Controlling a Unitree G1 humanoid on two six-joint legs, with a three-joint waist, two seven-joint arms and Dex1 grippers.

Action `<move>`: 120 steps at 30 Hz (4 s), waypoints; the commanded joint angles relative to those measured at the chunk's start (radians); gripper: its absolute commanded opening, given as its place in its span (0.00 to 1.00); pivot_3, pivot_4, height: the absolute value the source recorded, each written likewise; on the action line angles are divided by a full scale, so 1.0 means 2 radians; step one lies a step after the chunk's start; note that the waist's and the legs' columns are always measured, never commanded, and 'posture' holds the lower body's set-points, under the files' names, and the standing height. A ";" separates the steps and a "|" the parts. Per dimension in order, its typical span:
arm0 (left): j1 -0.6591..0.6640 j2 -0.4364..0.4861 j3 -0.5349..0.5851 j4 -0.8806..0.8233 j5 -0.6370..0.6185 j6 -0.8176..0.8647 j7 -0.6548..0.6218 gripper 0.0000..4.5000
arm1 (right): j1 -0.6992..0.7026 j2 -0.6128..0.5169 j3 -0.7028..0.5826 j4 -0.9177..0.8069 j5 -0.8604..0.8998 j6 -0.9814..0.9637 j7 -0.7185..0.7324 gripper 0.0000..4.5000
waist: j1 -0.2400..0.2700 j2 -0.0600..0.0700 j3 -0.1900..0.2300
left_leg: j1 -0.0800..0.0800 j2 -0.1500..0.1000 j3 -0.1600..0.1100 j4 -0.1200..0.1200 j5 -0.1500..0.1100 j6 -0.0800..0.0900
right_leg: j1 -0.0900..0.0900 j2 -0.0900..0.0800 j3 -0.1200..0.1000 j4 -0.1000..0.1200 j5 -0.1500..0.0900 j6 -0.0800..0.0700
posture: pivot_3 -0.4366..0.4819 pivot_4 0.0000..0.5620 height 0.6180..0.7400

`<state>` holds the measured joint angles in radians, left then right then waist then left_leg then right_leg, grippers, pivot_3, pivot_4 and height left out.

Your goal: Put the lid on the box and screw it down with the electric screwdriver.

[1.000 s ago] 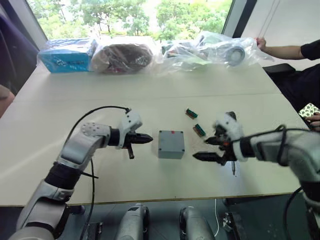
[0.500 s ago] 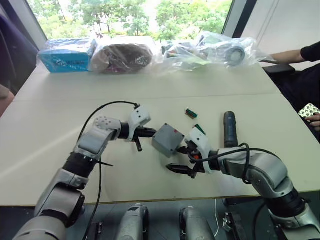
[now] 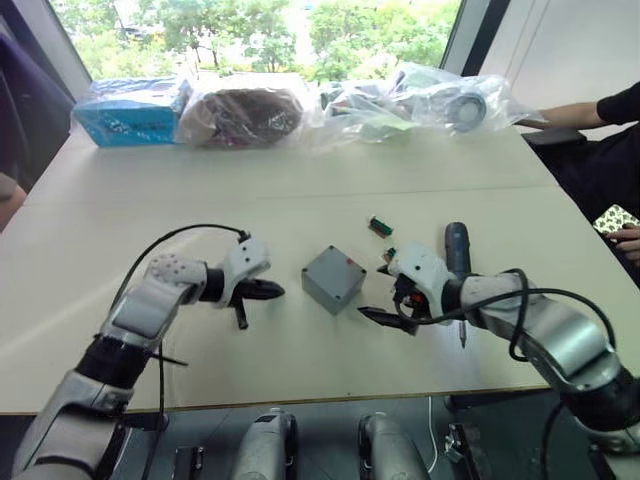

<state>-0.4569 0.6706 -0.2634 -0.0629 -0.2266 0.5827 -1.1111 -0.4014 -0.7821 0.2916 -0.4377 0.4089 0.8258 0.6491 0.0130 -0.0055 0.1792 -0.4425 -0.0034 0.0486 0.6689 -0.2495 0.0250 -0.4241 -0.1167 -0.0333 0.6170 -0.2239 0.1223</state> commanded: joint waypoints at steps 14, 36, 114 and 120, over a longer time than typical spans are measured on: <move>-0.052 -0.077 -0.008 0.033 0.009 -0.012 0.042 0.00 | 0.016 0.049 -0.020 -0.036 0.012 0.025 0.036 0.98 | -0.001 0.000 0.000 | 0.000 0.000 0.000 0.001 0.000 0.000 | 0.000 0.001 0.000 0.001 0.000 0.000 | 0.48 0.27 1.00; -0.078 -0.043 0.090 0.015 -0.071 0.054 0.042 0.00 | -0.119 0.063 -0.139 0.183 0.019 -0.040 0.052 0.98 | -0.003 -0.001 0.000 | 0.001 0.000 -0.001 0.001 0.000 0.000 | 0.001 0.001 0.000 0.002 0.000 0.000 | 0.48 0.27 1.00; -0.062 0.029 0.068 -0.098 -0.143 0.121 0.016 0.00 | -0.020 0.170 -0.109 0.092 -0.042 -0.129 0.069 0.02 | -0.012 0.000 0.000 | 0.002 -0.001 0.000 0.000 0.002 -0.003 | 0.000 0.001 0.001 0.005 0.000 0.000 | 0.48 0.27 1.00; -0.058 0.029 0.070 -0.100 -0.145 0.122 0.022 0.00 | -0.021 0.172 -0.100 0.113 -0.051 -0.144 0.059 0.02 | -0.012 0.000 0.000 | 0.002 -0.001 0.000 0.000 0.002 -0.003 | 0.000 0.001 0.001 0.005 0.000 0.000 | 0.48 0.27 1.00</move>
<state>-0.5629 0.7271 -0.1393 -0.2508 -0.5096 0.8390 -1.0691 -0.4324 -0.4434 0.0927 -0.2034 0.3144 0.5649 0.7731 -0.0102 -0.0059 0.1792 -0.4391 -0.0045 0.0480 0.6689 -0.2458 0.0190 -0.4248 -0.1152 -0.0322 0.6267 -0.2241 0.1214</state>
